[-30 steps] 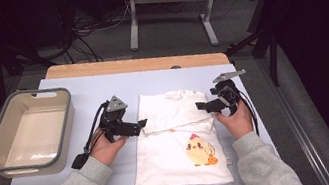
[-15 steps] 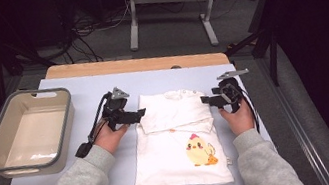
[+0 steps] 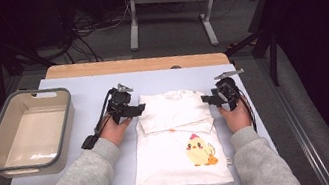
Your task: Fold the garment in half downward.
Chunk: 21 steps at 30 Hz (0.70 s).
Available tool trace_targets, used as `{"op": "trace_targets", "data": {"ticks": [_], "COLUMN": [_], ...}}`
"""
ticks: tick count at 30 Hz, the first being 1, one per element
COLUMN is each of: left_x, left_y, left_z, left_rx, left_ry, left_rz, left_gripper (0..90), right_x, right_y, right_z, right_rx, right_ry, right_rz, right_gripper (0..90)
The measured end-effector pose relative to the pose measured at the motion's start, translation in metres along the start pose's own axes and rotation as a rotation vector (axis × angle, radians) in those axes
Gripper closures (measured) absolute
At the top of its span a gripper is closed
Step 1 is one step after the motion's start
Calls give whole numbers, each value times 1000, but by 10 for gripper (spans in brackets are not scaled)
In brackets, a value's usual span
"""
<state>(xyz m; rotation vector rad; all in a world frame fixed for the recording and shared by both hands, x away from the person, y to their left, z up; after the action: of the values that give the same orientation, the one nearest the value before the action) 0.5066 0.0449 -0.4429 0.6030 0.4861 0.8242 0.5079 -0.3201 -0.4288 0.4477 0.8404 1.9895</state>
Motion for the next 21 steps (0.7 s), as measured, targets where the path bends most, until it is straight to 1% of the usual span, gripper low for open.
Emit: {"op": "trace_targets", "data": {"ticks": [2, 3, 6, 8, 9, 13, 15, 17, 19, 21], "left_x": [0, 0, 1, 1, 1, 1, 0, -2, -5, -7], "left_y": [-2, -6, -12, -14, -16, -22, -24, -27, -29, -30], "left_z": [0, 1, 0, 0, -1, -2, -2, -2, -2, -1], "left_rx": [5, 15, 19, 26, 27, 44, 61, 74, 74, 74], "left_ry": [-1, -4, 17, 12, 23, 39, 38, 40, 20, 24], "left_rz": [0, 16, 13, 22, 19, 17, 22, 11, 26, 26], "left_gripper": [337, 337, 346, 356, 362, 404, 419, 420, 431, 467], "right_x": [-2, -3, -4, -4, -5, -5, -4, -3, -2, -1], "right_y": [-4, -6, -10, -13, -14, -20, -22, -24, -26, -26], "right_z": [-1, -2, -3, -4, -4, -5, -6, -6, -5, -5], "right_rx": [7, 10, 20, 24, 28, 37, 40, 46, 45, 45], "right_ry": [-8, -12, -15, -19, -20, -30, -32, -27, -20, -21], "right_rz": [-4, -5, -10, -13, -17, -23, -25, -29, -32, -34], "right_gripper": [388, 385, 380, 375, 374, 373, 374, 375, 384, 400]}}
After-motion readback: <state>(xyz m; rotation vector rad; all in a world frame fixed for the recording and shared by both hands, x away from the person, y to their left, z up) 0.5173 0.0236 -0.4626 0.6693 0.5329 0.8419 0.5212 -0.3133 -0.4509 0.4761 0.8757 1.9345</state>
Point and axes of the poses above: each handheld gripper's, and its own axes: y roughly backward along the jaws, z roughly out of its top, x roughly to its left, the point moved 1 cm from there along -y, roughly forward along the jaws, and after that the axes turned 4 degrees about y, right-handed, at the moved point
